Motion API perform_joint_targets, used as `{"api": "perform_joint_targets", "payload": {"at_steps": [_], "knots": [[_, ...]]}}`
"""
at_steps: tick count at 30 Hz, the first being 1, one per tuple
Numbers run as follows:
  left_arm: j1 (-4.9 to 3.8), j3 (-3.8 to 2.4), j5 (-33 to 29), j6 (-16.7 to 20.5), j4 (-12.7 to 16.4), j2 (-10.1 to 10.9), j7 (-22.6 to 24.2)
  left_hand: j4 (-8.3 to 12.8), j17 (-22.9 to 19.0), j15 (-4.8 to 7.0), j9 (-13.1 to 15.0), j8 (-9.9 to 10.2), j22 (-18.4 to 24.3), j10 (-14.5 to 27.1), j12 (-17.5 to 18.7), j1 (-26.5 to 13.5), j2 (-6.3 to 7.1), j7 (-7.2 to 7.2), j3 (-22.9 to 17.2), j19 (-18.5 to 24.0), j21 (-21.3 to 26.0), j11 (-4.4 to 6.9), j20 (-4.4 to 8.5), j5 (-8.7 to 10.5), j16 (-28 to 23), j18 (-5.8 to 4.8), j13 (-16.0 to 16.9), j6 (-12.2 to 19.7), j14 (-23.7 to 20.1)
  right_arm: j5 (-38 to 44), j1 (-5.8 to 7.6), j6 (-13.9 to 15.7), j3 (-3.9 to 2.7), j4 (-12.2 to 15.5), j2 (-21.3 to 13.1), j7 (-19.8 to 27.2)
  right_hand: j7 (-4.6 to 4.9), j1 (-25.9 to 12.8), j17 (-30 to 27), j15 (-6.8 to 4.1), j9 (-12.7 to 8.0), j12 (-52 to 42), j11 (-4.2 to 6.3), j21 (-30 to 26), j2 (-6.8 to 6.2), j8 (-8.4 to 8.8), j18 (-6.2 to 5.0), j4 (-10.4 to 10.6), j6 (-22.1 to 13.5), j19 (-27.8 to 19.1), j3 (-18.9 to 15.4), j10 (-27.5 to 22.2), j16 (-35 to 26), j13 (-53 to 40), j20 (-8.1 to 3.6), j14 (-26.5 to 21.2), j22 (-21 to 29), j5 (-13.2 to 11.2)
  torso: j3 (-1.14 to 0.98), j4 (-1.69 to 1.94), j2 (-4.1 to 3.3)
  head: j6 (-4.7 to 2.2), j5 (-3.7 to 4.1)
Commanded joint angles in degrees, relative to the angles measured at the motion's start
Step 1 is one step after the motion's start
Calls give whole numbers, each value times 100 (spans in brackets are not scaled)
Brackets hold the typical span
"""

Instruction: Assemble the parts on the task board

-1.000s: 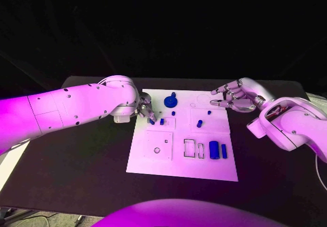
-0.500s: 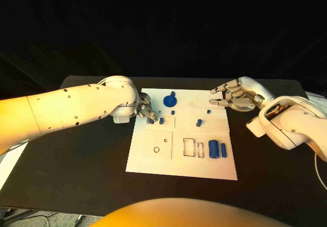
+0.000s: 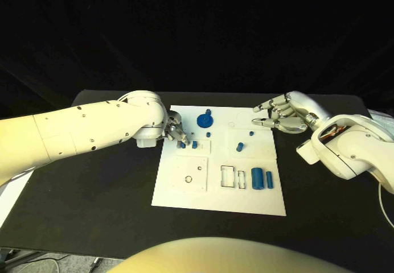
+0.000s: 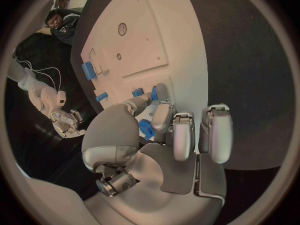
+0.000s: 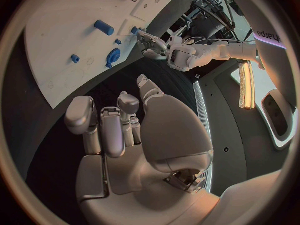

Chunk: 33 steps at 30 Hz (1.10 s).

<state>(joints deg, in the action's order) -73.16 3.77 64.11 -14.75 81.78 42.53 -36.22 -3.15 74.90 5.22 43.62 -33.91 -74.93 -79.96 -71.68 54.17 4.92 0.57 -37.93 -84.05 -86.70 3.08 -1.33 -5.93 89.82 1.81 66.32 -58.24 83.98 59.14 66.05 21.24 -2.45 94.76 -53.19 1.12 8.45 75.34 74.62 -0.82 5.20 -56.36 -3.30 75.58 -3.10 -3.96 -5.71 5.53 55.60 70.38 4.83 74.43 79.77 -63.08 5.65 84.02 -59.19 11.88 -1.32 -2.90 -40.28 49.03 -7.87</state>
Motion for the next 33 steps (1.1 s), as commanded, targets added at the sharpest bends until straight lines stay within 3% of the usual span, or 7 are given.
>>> {"api": "perform_joint_targets", "payload": {"at_steps": [1,7,13,19,28,33], "knots": [[25,19,48,-51,-7,-10,-53,-2,1510,26,-10,14,-1132,-50,-24,-64,8,-15,27,-399,-18,-6,31,-30,18,-79,8,-44,602,27,-3,-30,-1,10,4,50,-6,44,-5,-5,7,30,2,-33,3,-19,-48,6,42,-37,-40,-40,-35,6,-8,258,5,26,3,0,5,3,-5],[25,19,51,-38,-20,-13,-55,-70,1510,29,-43,50,-1132,-69,-15,-226,47,-17,212,-398,-15,-4,35,-20,18,-78,19,-100,602,20,-3,-31,-1,7,4,52,-6,44,-8,-5,7,42,2,-42,3,-18,-51,6,42,-48,-42,-46,-38,15,-8,257,22,29,-1,-2,8,-11,-7],[25,18,51,29,-29,8,-53,-354,1510,22,-80,93,-1133,-79,6,-603,138,-4,851,-396,-11,-15,32,53,18,-78,28,-182,602,19,-3,-25,-1,1,5,58,-6,44,-12,-5,7,52,1,-46,2,-17,-53,7,41,-54,-43,-51,-41,24,-8,256,31,30,3,-2,7,-28,-11],[25,-7,50,290,-1,81,-35,-537,1510,34,-103,143,-1120,-71,48,-597,110,-13,1560,-387,7,-6,44,65,18,-72,18,-200,602,18,-3,-22,-1,-6,6,59,-6,44,-12,-5,7,52,1,-46,2,-17,-53,7,41,-54,-43,-51,-41,24,-8,256,31,30,6,2,3,-50,-6],[22,-30,-376,1084,80,166,100,-674,1510,24,-104,199,-931,98,322,-333,-49,24,2101,-282,186,-34,40,35,18,-18,-266,-86,602,18,-3,-13,-1,-27,23,61,-5,44,-23,-5,7,62,1,-53,2,-16,-55,8,39,-61,-46,-56,-49,32,-8,254,43,31,6,3,6,-64,-25],[20,-32,-854,1513,91,208,338,-811,1510,-6,-111,252,-704,370,729,-165,-88,89,2404,-156,410,-86,18,31,18,46,-713,75,602,37,-3,-15,-1,-42,32,62,-5,44,-23,-5,7,62,1,-53,2,-16,-55,8,39,-61,-46,-56,-49,32,-8,254,43,31,9,-1,4,-75,-20]]}}
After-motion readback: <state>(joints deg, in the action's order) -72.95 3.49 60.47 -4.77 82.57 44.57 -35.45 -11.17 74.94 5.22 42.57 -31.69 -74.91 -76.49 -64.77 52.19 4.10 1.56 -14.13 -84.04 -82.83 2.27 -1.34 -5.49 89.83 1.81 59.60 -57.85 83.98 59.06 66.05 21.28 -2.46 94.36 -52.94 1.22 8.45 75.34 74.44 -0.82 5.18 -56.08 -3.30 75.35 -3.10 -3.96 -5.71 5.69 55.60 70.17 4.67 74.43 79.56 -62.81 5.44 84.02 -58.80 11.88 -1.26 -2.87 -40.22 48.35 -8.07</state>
